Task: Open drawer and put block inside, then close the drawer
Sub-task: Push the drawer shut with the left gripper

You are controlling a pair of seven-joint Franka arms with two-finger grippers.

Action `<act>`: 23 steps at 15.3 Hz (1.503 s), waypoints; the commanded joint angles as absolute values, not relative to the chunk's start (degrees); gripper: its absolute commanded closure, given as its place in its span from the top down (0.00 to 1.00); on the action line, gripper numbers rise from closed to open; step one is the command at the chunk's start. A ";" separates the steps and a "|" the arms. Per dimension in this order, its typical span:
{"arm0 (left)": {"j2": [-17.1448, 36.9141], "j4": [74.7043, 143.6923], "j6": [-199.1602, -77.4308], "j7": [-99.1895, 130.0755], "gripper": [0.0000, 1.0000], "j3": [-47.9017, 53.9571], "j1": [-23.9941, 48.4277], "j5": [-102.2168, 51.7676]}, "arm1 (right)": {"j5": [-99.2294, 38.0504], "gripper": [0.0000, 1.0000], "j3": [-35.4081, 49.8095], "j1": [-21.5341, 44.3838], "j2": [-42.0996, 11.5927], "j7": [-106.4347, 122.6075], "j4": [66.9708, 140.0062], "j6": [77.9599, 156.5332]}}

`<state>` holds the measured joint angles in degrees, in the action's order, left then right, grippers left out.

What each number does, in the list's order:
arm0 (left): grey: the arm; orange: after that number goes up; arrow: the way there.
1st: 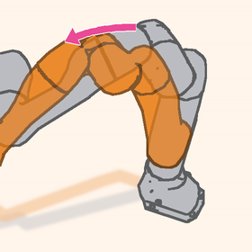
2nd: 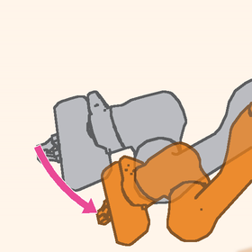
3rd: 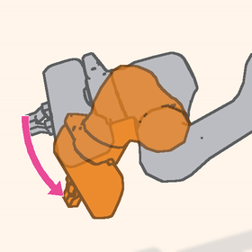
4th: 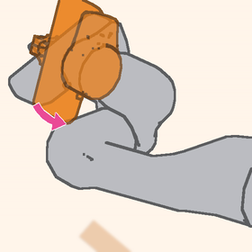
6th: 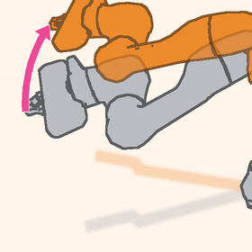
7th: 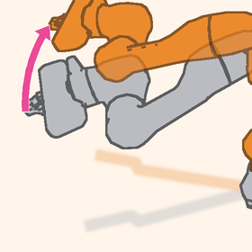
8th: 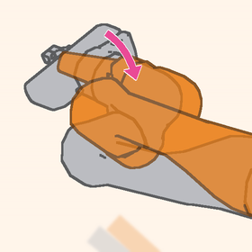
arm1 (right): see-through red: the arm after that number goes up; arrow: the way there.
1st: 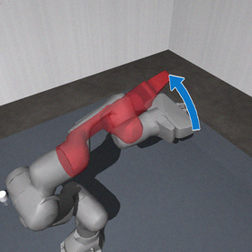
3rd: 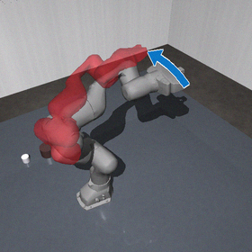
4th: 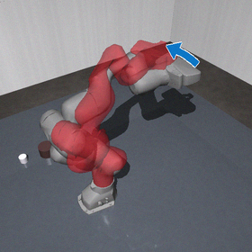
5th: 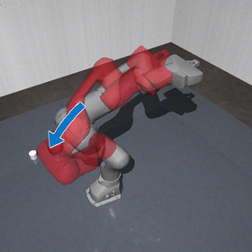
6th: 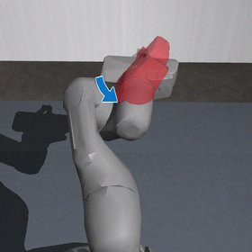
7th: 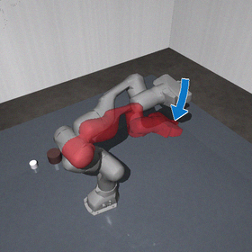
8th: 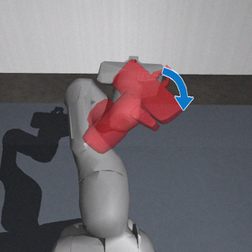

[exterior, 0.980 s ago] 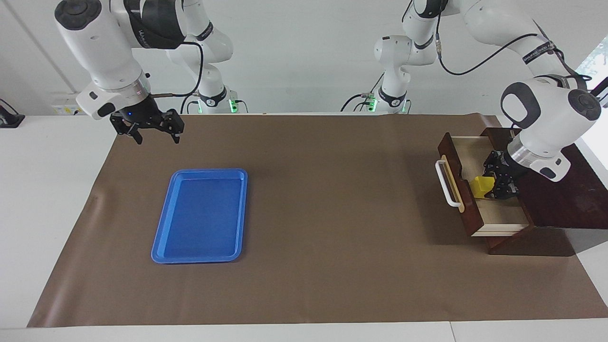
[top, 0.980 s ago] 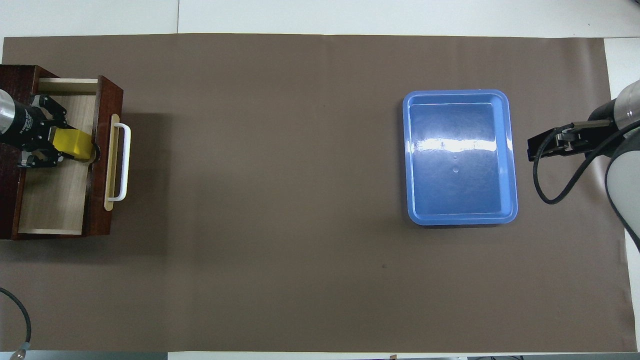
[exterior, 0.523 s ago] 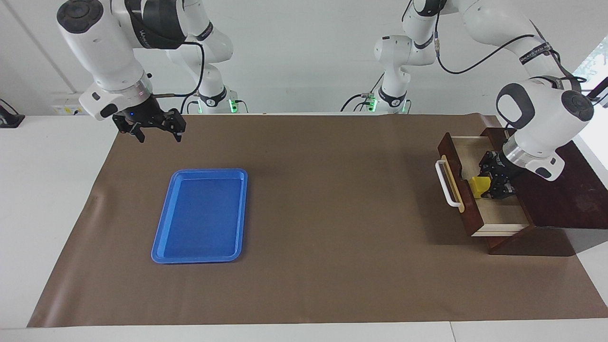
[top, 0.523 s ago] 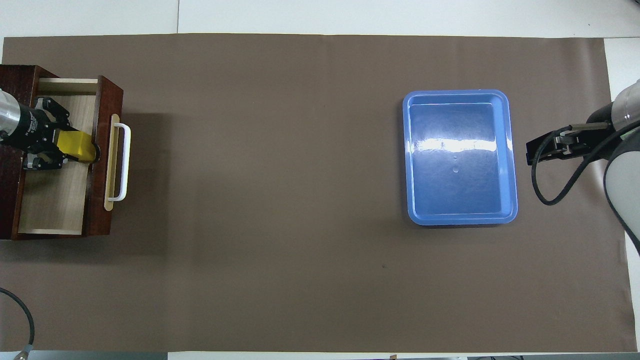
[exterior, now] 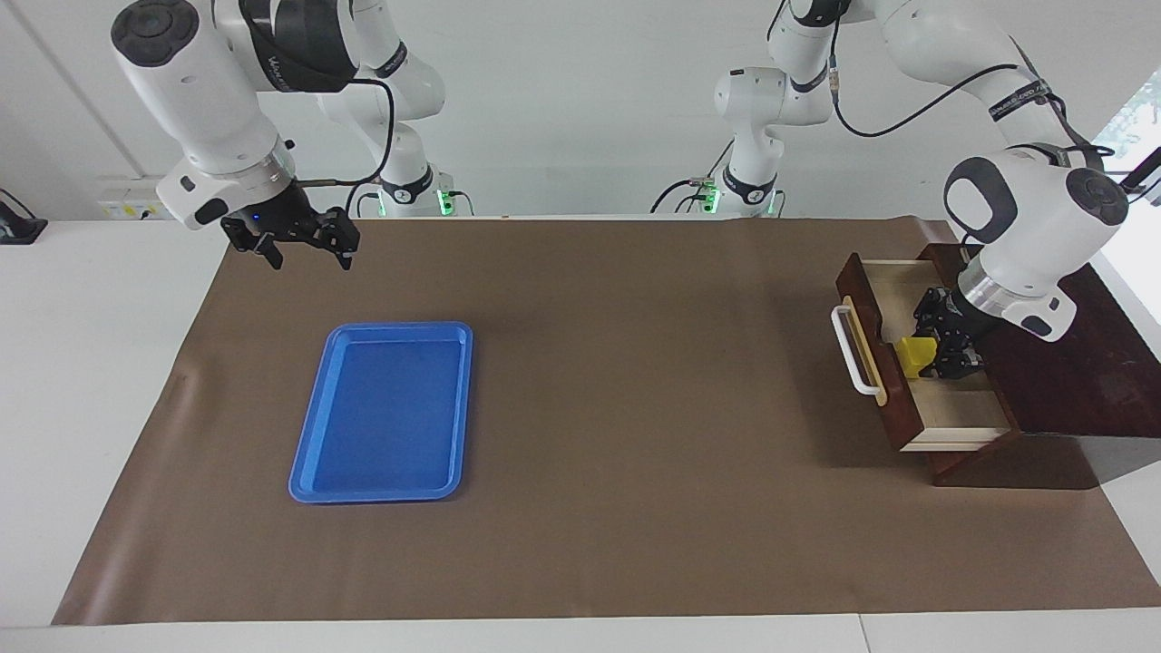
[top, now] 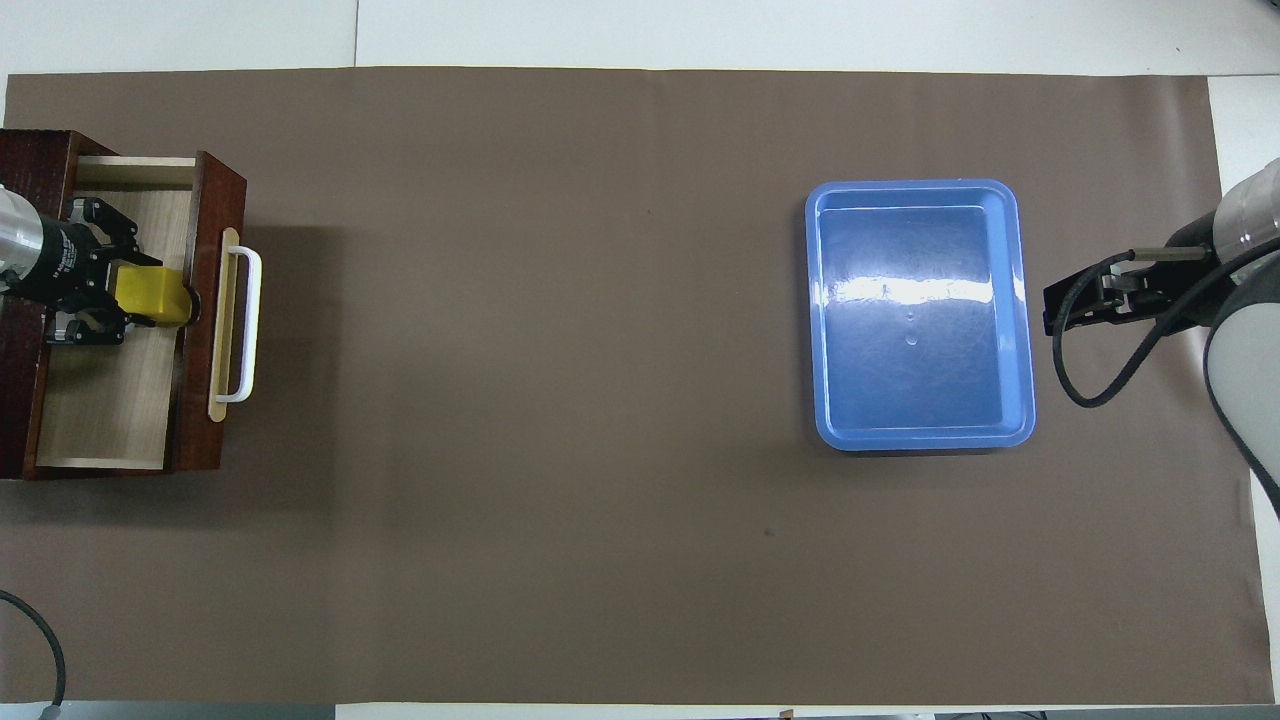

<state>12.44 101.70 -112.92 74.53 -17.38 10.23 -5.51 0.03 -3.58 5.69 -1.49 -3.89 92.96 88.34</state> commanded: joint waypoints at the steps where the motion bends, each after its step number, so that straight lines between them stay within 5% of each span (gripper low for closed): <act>1: 11.51 100.04 -111.20 74.80 1.00 -17.93 11.34 -3.17 | -0.97 1.00 -3.08 5.36 -0.35 -4.40 94.13 87.98; 8: 11.43 87.90 -97.30 76.98 1.00 -14.35 11.34 -3.69 | -0.97 1.00 -3.08 4.66 -0.44 -4.48 93.87 87.98; 15: 7.39 99.37 -101.93 87.10 1.00 -3.18 11.78 1.65 | -0.97 1.00 -3.08 4.66 -0.44 -4.48 93.87 87.98; 23: 6.33 106.26 -111.97 84.13 1.00 -9.92 11.34 2.46 | -1.05 1.00 -3.08 4.66 -0.44 -4.48 93.87 87.98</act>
